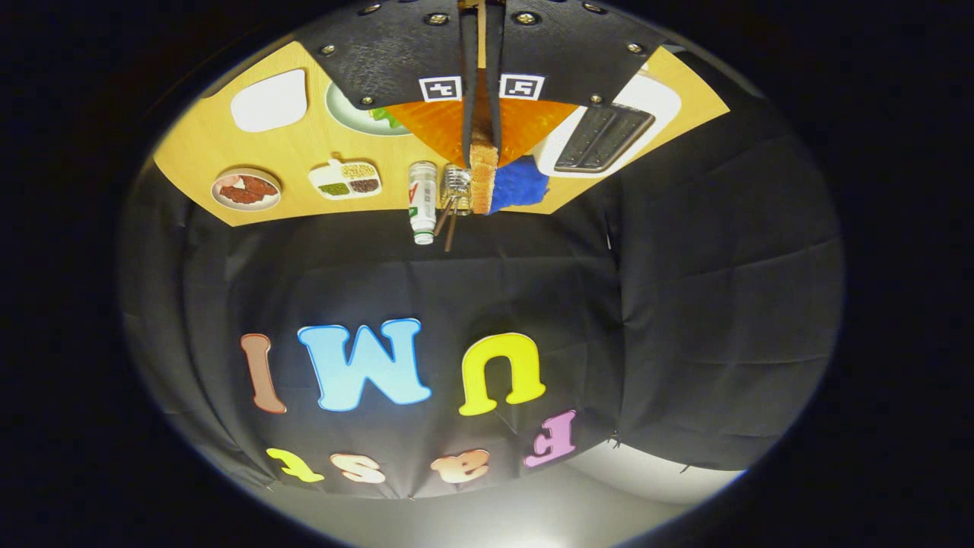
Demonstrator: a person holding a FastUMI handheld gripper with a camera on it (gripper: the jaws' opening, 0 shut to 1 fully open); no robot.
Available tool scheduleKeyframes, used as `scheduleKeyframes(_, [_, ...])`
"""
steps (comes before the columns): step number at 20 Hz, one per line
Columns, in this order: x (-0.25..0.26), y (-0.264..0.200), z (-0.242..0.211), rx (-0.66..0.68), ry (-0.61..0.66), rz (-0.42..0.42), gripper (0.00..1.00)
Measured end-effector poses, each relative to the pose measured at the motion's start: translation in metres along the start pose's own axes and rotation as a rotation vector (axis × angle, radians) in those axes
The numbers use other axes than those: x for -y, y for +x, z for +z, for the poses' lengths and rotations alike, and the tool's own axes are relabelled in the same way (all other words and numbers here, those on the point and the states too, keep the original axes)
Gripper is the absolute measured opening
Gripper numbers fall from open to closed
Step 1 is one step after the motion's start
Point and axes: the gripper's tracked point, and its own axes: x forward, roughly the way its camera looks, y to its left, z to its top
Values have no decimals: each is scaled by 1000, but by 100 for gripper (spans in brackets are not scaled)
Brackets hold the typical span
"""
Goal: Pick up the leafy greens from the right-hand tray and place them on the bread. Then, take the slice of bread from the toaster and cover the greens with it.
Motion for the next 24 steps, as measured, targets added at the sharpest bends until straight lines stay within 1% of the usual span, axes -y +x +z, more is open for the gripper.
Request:
scheduleKeyframes(3, [34, 5, -11, -11, 23, -55, 4])
scheduleKeyframes(6, [62, 12, -24, -34, 21, -113, 4])
scheduleKeyframes(9, [72, 19, -35, -57, 36, -126, 4])
scheduleKeyframes(15, [58, 33, -52, -66, 33, -91, 4])
scheduleKeyframes(19, [40, 44, -58, -66, 48, -44, 4])
scheduleKeyframes(21, [42, 50, -65, -63, 41, -48, 4])
scheduleKeyframes(24, [44, 60, -83, -97, 77, -21, 4])
